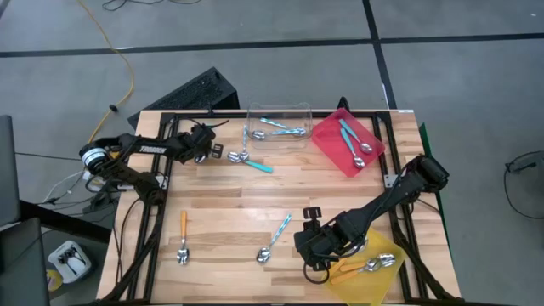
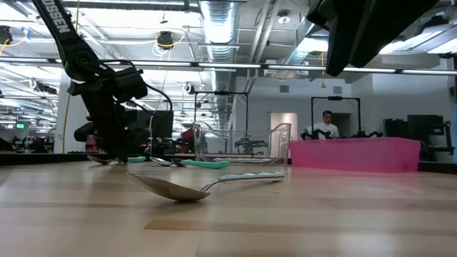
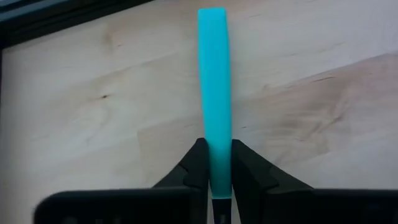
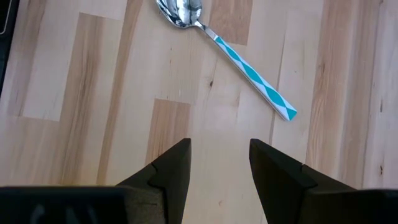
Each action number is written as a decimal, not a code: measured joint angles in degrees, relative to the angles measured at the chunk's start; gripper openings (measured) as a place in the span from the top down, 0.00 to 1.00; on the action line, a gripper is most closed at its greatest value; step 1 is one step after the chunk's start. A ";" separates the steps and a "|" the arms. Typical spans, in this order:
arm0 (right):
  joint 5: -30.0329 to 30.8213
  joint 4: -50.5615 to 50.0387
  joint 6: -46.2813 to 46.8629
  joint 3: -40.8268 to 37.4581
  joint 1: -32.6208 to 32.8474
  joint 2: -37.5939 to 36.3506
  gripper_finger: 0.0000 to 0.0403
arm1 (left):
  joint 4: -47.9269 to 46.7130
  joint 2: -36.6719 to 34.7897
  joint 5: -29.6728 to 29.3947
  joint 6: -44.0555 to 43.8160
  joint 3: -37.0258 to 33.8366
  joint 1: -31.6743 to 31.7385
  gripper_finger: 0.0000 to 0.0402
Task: Sort silverware by color (type)
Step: Put the blue spoon into the red bin
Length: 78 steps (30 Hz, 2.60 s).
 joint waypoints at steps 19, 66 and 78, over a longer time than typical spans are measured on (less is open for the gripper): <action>0.03 2.94 0.14 -0.02 0.38 0.00 0.54 | 0.30 -10.26 8.70 3.00 -0.49 -3.82 0.94; 0.60 55.33 -36.32 -7.48 -11.74 0.07 0.58 | 40.35 -56.26 4.13 20.09 -17.41 -57.70 0.92; -12.57 58.77 -36.49 -7.45 -18.80 -3.96 0.58 | 62.70 -40.20 1.35 36.04 -17.39 -68.73 0.93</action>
